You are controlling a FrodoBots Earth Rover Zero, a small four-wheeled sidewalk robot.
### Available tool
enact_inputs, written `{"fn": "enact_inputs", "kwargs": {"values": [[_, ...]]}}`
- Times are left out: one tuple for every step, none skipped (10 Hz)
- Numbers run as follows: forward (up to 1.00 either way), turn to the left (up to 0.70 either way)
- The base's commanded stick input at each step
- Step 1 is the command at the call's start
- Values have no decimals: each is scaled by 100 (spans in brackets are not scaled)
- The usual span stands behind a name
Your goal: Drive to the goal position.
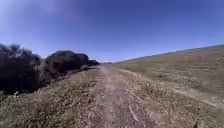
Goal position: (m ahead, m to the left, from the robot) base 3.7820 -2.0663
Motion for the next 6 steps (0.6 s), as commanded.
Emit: {"fn": "enact_inputs", "kwargs": {"values": [[70, 0], [70, 0], [70, 0], [70, 0], [70, 0], [70, 0]]}}
